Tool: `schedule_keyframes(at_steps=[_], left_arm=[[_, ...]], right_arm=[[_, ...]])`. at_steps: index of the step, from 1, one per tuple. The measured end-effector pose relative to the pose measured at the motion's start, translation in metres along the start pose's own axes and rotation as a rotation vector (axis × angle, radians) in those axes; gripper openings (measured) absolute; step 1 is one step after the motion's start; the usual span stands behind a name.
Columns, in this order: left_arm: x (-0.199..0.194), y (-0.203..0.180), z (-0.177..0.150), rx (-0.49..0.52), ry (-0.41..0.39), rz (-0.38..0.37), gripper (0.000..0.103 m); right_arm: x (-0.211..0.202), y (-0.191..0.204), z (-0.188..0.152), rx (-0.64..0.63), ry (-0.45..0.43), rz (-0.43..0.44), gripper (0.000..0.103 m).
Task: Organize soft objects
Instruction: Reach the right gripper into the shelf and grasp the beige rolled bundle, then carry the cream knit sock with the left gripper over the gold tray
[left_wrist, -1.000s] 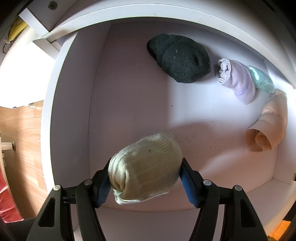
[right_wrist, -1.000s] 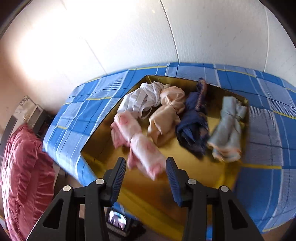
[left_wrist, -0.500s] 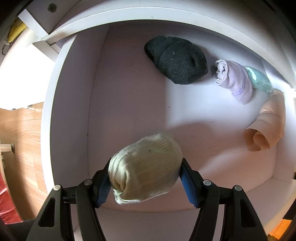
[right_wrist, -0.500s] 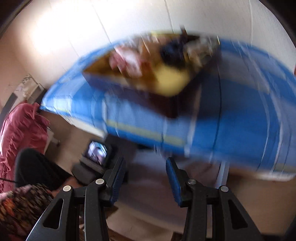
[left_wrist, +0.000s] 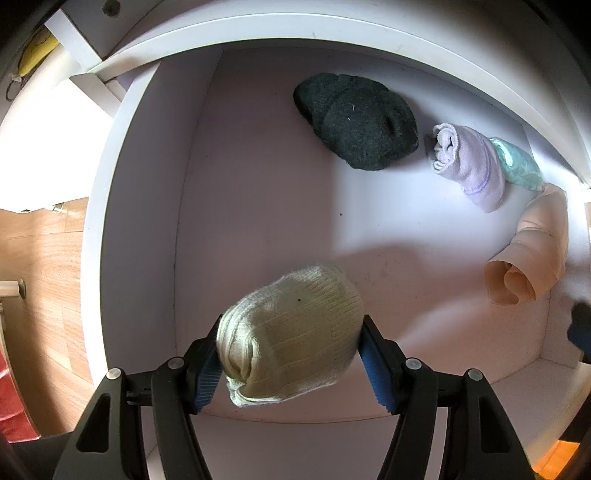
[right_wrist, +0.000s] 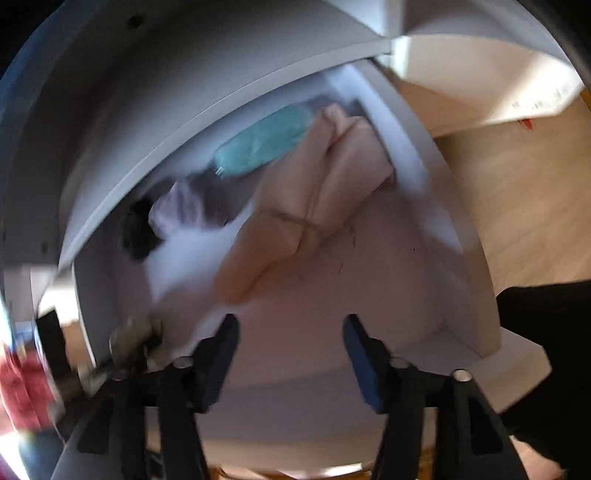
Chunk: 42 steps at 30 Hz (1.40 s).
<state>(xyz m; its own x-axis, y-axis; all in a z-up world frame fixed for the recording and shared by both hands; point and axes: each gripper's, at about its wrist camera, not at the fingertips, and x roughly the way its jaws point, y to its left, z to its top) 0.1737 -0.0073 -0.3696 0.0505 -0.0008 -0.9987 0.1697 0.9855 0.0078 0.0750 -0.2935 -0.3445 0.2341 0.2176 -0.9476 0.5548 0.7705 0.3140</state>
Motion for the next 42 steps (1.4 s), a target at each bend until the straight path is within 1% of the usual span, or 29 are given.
schedule_keyframes(at_steps=[1, 3, 4, 5, 8, 9, 10, 12, 14, 18, 19, 20, 22, 23, 27, 28, 31, 34, 35, 37, 38, 40, 42], left_arm=[[0.000, 0.001, 0.000, -0.001, 0.000, 0.000, 0.067], [0.000, 0.002, -0.001, -0.001, 0.000, -0.002, 0.067], [0.000, 0.002, -0.001, -0.002, -0.001, -0.002, 0.067], [0.000, 0.002, 0.000, -0.003, -0.001, -0.004, 0.067], [0.001, 0.004, 0.000, -0.008, 0.001, -0.009, 0.067], [0.001, 0.005, 0.000, -0.010, 0.002, -0.011, 0.067], [0.001, 0.006, 0.000, -0.012, 0.004, -0.012, 0.067], [0.001, 0.008, 0.002, -0.014, 0.006, -0.015, 0.067], [0.002, 0.009, 0.003, -0.017, 0.008, -0.017, 0.067], [0.002, 0.010, 0.004, -0.017, 0.010, -0.016, 0.067], [0.002, 0.011, 0.004, -0.016, 0.010, -0.014, 0.067], [0.002, 0.010, 0.005, -0.014, 0.009, -0.014, 0.067], [0.002, 0.010, 0.004, -0.015, 0.009, -0.013, 0.067], [0.002, 0.010, 0.005, -0.014, 0.009, -0.012, 0.067], [0.001, 0.005, 0.004, -0.004, 0.006, -0.005, 0.067], [0.001, 0.004, 0.004, -0.001, 0.005, -0.003, 0.067], [0.001, 0.002, 0.002, -0.004, 0.002, -0.002, 0.067], [-0.002, 0.002, 0.000, -0.015, -0.009, -0.011, 0.067], [-0.003, 0.003, -0.001, -0.026, -0.013, -0.026, 0.067], [-0.008, 0.004, -0.003, -0.053, -0.018, -0.080, 0.067], [-0.011, 0.004, -0.004, -0.056, -0.024, -0.090, 0.067], [-0.024, 0.000, -0.006, -0.042, -0.060, -0.087, 0.067], [-0.036, -0.002, -0.008, -0.032, -0.082, -0.100, 0.067]], right_arm=[[0.003, -0.001, 0.005, 0.028, -0.005, -0.001, 0.071], [0.010, -0.004, 0.015, 0.096, -0.009, 0.014, 0.072], [0.015, -0.004, 0.020, 0.131, -0.008, 0.029, 0.072], [0.017, -0.005, 0.024, 0.149, -0.011, 0.026, 0.072], [0.025, -0.009, 0.036, 0.230, -0.027, -0.011, 0.073], [0.029, -0.013, 0.041, 0.276, -0.026, -0.022, 0.073], [0.032, -0.017, 0.044, 0.313, -0.026, -0.012, 0.073], [0.037, -0.020, 0.052, 0.339, -0.013, 0.005, 0.073], [0.041, -0.020, 0.062, 0.329, -0.009, 0.007, 0.073], [0.053, -0.019, 0.076, 0.267, 0.048, 0.006, 0.073], [0.057, -0.020, 0.078, 0.243, 0.080, 0.005, 0.068], [0.059, -0.022, 0.079, 0.232, 0.092, 0.019, 0.067], [0.061, -0.028, 0.075, 0.222, 0.117, 0.059, 0.059], [0.064, -0.030, 0.073, 0.207, 0.144, 0.068, 0.057], [0.065, -0.035, 0.067, 0.131, 0.225, 0.035, 0.055], [0.064, -0.035, 0.066, 0.086, 0.240, 0.012, 0.054], [0.060, -0.036, 0.062, -0.017, 0.257, -0.043, 0.054], [0.053, -0.041, 0.062, -0.063, 0.254, -0.051, 0.053], [0.054, -0.043, 0.057, -0.061, 0.256, -0.046, 0.053], [0.056, -0.049, 0.053, -0.041, 0.266, -0.032, 0.053], [0.057, -0.053, 0.050, -0.031, 0.273, -0.025, 0.053], [0.055, -0.059, 0.046, -0.021, 0.278, -0.017, 0.053], [0.055, -0.059, 0.047, -0.038, 0.277, -0.024, 0.053]])
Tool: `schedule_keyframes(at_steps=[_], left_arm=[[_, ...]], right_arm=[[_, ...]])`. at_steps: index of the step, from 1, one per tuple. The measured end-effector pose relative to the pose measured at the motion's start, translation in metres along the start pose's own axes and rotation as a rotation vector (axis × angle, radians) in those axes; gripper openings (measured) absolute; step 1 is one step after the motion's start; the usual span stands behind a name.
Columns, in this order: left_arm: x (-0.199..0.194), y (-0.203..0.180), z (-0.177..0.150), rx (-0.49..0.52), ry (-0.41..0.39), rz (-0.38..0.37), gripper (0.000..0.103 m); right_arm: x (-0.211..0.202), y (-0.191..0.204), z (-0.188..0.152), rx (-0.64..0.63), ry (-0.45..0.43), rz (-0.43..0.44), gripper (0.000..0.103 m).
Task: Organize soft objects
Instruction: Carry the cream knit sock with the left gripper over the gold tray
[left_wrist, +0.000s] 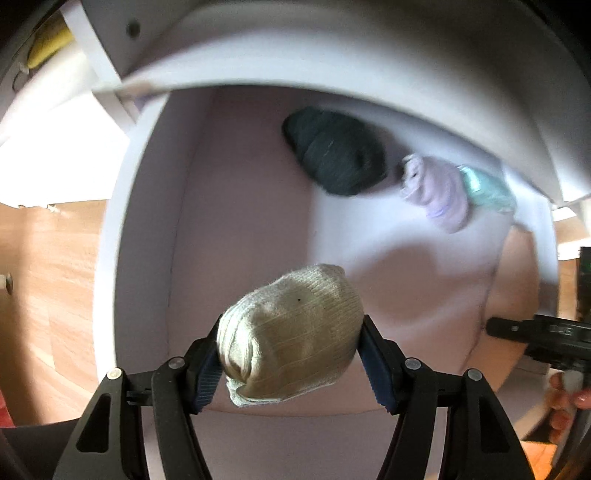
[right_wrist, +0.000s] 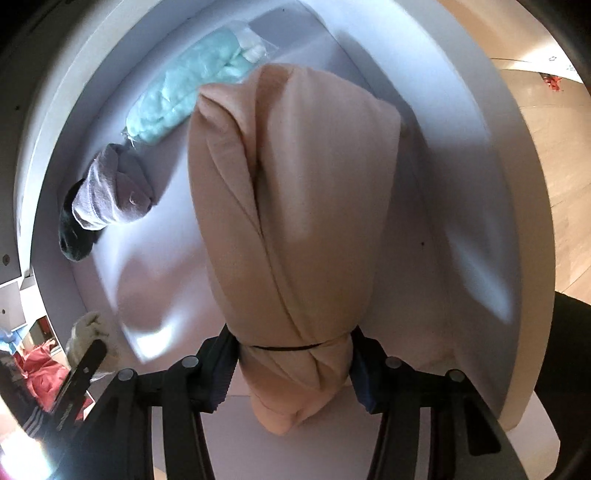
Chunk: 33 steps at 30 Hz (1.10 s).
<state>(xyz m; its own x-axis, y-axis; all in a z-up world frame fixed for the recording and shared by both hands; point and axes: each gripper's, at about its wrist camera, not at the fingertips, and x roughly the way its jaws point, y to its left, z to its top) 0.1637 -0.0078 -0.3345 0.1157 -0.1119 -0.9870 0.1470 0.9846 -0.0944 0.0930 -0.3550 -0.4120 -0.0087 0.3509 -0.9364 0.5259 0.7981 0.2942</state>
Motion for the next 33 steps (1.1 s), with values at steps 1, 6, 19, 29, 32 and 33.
schedule_keyframes(at_steps=[1, 6, 19, 29, 32, 33], left_arm=[[-0.005, -0.001, -0.001, 0.003, -0.006, -0.007, 0.067], [-0.037, -0.004, -0.005, 0.011, -0.055, -0.044, 0.067], [-0.122, -0.029, -0.021, 0.222, -0.174, -0.080, 0.067], [-0.215, -0.053, -0.015, 0.309, -0.330, -0.169, 0.067], [-0.240, -0.061, -0.005, 0.323, -0.365, -0.198, 0.067], [-0.248, -0.065, -0.002, 0.327, -0.378, -0.206, 0.067]], right_arm=[[0.000, 0.000, 0.000, -0.011, -0.001, -0.006, 0.053], [0.004, 0.013, -0.007, -0.082, -0.019, -0.056, 0.053], [0.006, 0.026, -0.015, -0.090, -0.029, -0.052, 0.053], [-0.004, 0.019, -0.021, -0.088, -0.029, -0.053, 0.053], [0.000, 0.020, -0.018, -0.085, -0.029, -0.050, 0.053], [0.000, 0.020, -0.018, -0.086, -0.028, -0.050, 0.053]])
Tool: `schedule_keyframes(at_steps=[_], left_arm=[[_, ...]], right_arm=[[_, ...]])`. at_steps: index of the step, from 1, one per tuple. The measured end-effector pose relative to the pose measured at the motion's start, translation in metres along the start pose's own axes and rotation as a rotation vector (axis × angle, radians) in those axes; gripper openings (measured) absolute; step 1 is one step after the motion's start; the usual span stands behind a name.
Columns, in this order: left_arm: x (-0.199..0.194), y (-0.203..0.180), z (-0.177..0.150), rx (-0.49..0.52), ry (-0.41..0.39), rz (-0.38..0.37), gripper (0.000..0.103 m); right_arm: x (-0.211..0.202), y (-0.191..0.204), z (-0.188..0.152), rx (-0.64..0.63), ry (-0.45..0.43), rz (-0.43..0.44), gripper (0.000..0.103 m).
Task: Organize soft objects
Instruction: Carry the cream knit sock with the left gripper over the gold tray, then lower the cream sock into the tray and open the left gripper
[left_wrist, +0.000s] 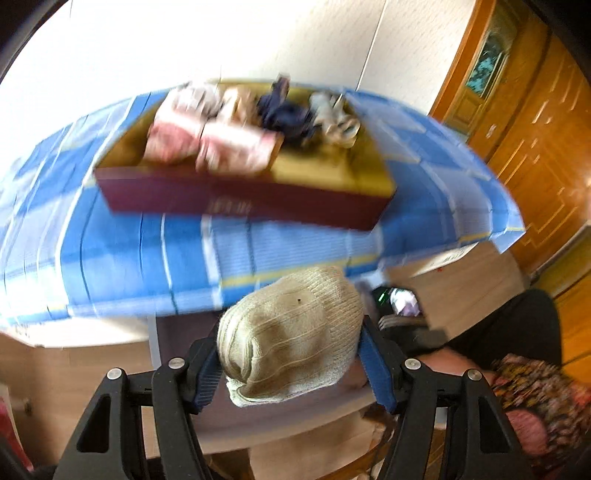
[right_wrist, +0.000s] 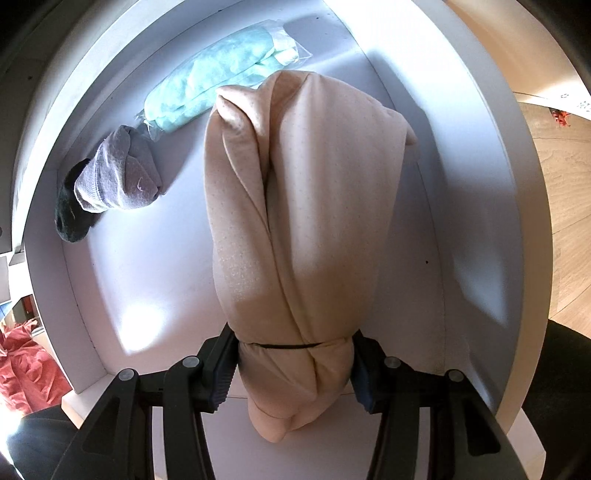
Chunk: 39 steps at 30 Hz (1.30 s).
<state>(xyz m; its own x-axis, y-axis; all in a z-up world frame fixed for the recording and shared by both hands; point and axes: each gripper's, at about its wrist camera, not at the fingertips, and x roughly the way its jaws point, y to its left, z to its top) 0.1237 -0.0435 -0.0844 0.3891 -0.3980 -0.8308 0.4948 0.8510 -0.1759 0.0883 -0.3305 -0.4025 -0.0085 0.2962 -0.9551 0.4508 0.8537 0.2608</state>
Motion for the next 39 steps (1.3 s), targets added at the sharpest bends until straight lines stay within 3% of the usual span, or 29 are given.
schedule_keyframes(at_steps=[8, 16, 26, 39], left_arm=[[-0.005, -0.011, 0.067, -0.015, -0.056, -0.023, 0.067], [0.036, -0.019, 0.116, -0.039, 0.004, 0.004, 0.067], [0.082, -0.021, 0.139, -0.065, 0.078, 0.036, 0.067], [0.097, -0.041, 0.150, -0.012, 0.079, 0.076, 0.067]], right_arm=[[0.000, 0.000, 0.000, 0.001, 0.000, 0.001, 0.053], [0.003, -0.003, 0.003, 0.017, 0.005, 0.019, 0.053], [-0.001, -0.008, 0.005, 0.036, 0.012, 0.044, 0.053], [-0.003, -0.014, 0.007, 0.042, 0.013, 0.056, 0.053]])
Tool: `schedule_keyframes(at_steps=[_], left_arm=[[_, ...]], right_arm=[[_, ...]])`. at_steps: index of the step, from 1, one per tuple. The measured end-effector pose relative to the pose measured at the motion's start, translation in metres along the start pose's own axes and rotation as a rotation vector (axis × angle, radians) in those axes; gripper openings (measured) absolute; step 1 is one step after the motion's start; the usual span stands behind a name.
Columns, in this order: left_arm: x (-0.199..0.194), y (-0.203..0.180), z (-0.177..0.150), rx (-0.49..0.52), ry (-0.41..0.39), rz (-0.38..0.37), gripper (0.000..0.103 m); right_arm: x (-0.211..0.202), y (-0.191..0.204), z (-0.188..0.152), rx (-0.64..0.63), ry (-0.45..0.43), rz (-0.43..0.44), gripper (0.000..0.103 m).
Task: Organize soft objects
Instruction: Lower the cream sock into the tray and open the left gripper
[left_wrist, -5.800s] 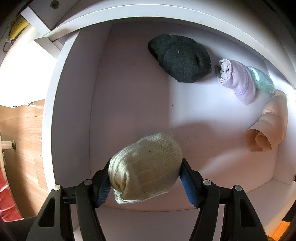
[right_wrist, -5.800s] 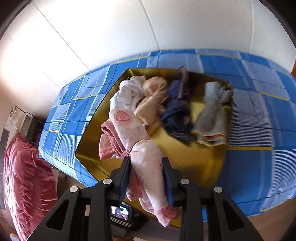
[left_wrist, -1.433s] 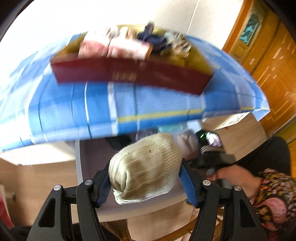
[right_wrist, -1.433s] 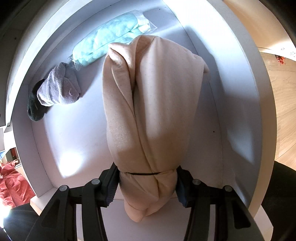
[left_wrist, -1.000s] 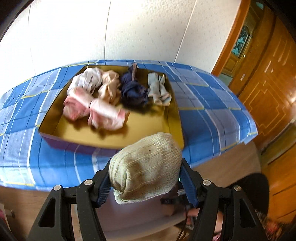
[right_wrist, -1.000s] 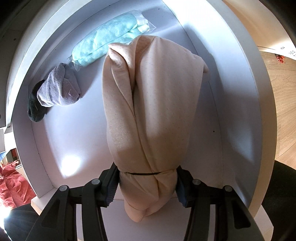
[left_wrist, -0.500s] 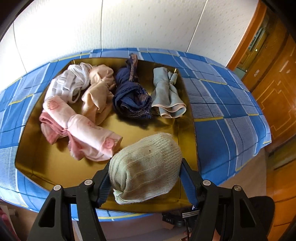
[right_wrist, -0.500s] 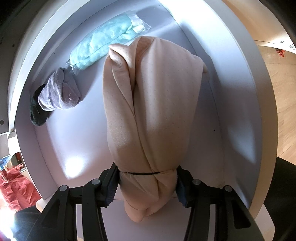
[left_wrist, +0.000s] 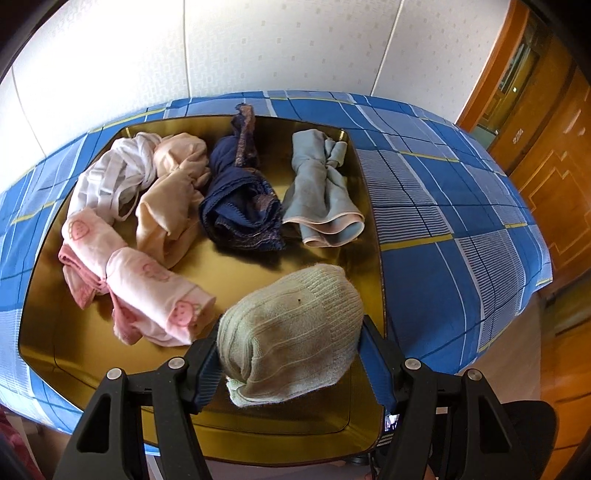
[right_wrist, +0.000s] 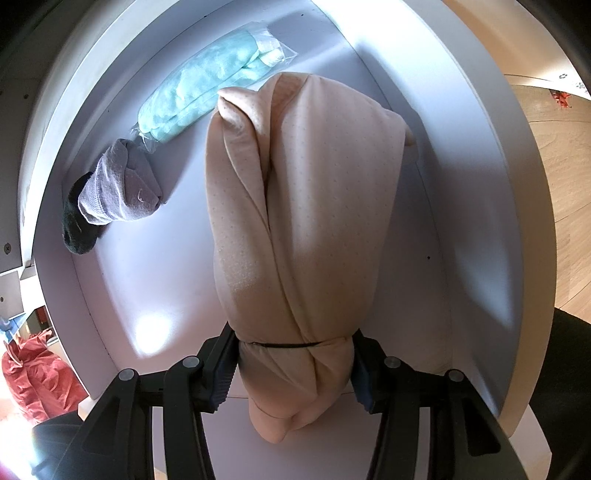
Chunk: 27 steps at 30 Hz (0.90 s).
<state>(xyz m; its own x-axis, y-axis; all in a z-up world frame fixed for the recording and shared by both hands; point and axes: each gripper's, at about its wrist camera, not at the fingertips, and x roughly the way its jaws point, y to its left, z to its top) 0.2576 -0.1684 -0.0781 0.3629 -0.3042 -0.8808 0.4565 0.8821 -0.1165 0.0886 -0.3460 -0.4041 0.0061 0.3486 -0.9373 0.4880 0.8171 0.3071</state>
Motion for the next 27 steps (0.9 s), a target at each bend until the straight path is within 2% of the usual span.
schedule_keyframes(at_steps=[13, 19, 23, 27], left_arm=[[0.011, -0.009, 0.012, 0.015, 0.007, 0.022, 0.067], [0.018, -0.007, 0.017, -0.010, 0.014, 0.015, 0.068], [0.020, -0.003, 0.019, -0.042, 0.028, 0.001, 0.072], [0.013, 0.001, 0.019, -0.055, 0.008, 0.004, 0.075]], right_arm=[[-0.002, -0.002, 0.002, 0.007, 0.001, 0.009, 0.053], [-0.001, -0.003, 0.003, 0.010, 0.004, 0.015, 0.053], [-0.002, -0.004, 0.004, 0.010, 0.004, 0.016, 0.053], [-0.001, -0.004, 0.004, 0.009, 0.004, 0.015, 0.053]])
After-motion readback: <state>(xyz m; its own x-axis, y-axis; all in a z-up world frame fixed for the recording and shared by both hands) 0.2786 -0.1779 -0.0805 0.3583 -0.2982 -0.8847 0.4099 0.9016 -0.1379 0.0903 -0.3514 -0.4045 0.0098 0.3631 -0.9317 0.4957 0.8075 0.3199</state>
